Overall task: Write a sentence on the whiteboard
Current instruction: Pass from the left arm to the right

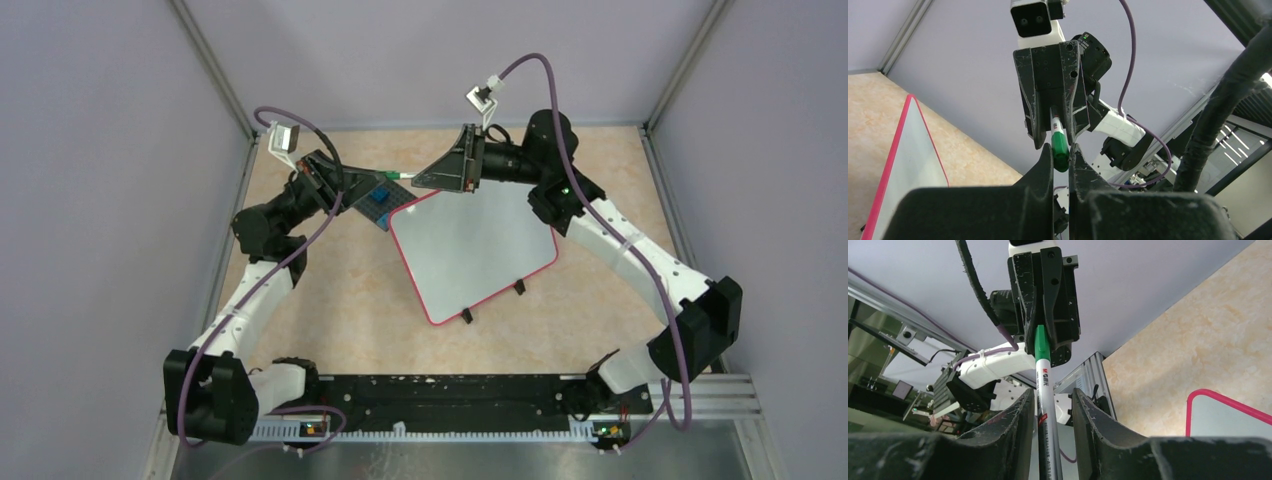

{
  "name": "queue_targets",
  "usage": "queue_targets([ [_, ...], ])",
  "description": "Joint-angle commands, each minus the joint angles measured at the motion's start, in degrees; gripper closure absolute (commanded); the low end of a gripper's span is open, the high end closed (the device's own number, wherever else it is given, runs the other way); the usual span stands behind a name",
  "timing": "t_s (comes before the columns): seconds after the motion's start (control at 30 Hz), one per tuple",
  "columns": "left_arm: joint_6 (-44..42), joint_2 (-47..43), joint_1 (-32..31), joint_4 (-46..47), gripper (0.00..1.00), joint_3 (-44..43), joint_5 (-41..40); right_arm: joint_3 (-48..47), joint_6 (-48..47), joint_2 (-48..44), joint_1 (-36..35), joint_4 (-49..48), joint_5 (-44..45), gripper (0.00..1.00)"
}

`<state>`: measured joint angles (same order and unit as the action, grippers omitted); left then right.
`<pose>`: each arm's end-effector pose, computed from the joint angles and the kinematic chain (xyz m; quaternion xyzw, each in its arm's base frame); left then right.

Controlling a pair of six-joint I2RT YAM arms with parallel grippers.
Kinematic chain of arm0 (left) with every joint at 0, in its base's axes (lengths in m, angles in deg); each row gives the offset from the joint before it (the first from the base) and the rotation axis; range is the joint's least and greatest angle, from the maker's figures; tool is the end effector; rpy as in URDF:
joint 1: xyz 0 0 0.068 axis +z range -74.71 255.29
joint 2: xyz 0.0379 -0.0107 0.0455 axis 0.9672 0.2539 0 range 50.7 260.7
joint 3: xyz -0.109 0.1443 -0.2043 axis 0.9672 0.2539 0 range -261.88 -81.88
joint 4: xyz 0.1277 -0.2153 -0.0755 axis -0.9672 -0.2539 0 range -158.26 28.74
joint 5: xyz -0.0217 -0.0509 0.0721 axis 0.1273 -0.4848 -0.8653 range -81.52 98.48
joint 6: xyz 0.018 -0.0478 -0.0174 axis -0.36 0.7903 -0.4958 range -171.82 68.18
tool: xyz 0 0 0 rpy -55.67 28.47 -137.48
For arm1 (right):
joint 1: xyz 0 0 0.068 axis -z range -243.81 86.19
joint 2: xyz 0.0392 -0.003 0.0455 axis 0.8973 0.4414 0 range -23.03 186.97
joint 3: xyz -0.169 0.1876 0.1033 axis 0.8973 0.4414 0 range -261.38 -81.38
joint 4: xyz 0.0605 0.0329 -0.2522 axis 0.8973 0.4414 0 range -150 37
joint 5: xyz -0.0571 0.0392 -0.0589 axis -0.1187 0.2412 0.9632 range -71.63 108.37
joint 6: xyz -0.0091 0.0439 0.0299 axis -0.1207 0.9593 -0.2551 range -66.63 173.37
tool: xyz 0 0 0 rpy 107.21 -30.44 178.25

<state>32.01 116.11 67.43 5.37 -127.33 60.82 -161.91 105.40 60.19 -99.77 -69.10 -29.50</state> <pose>0.2207 -0.0588 0.3960 0.1191 0.5134 -0.7119 0.4642 0.2546 0.2172 0.4351 -0.2144 0.6454 0.6678 0.3024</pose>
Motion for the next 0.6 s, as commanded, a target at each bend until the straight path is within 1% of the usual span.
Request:
queue_targets([
  [0.0,-1.1,-0.3,-0.9,2.2,1.00,0.6,-0.2,-3.9,-1.0,0.1,-0.9,-1.0,0.2,0.70],
  [0.1,-1.4,-0.3,-1.1,2.2,1.00,0.8,0.1,-4.0,-1.0,0.3,-0.9,-1.1,0.2,0.67],
  [0.3,-1.9,-0.8,-1.1,1.8,1.00,1.5,0.5,-4.2,-0.7,0.3,-0.8,-1.8,-0.2,0.65],
  [0.37,-2.1,-0.7,-1.1,1.5,1.00,1.3,0.5,-3.8,-0.6,0.1,-0.8,-1.9,-0.3,0.70],
  [0.4,-2.3,-0.7,-1.1,1.2,1.00,1.3,0.6,-3.8,-0.7,0.1,-0.8,-1.9,-0.2,0.80],
  [0.43,-2.3,-0.6,-1.2,1.1,1.00,1.2,0.7,-3.6,-0.7,0.1,-0.8,-1.9,-0.2,0.87],
  [0.53,-2.5,-0.7,-1.4,0.9,1.00,1.2,1.0,-3.5,-1.1,-0.1,-0.8,-1.9,-0.2,1.00],
  [0.57,-2.6,-0.7,-1.4,0.8,1.00,1.2,1.1,-3.5,-1.3,-0.1,-0.8,-1.8,-0.2,1.00],
])
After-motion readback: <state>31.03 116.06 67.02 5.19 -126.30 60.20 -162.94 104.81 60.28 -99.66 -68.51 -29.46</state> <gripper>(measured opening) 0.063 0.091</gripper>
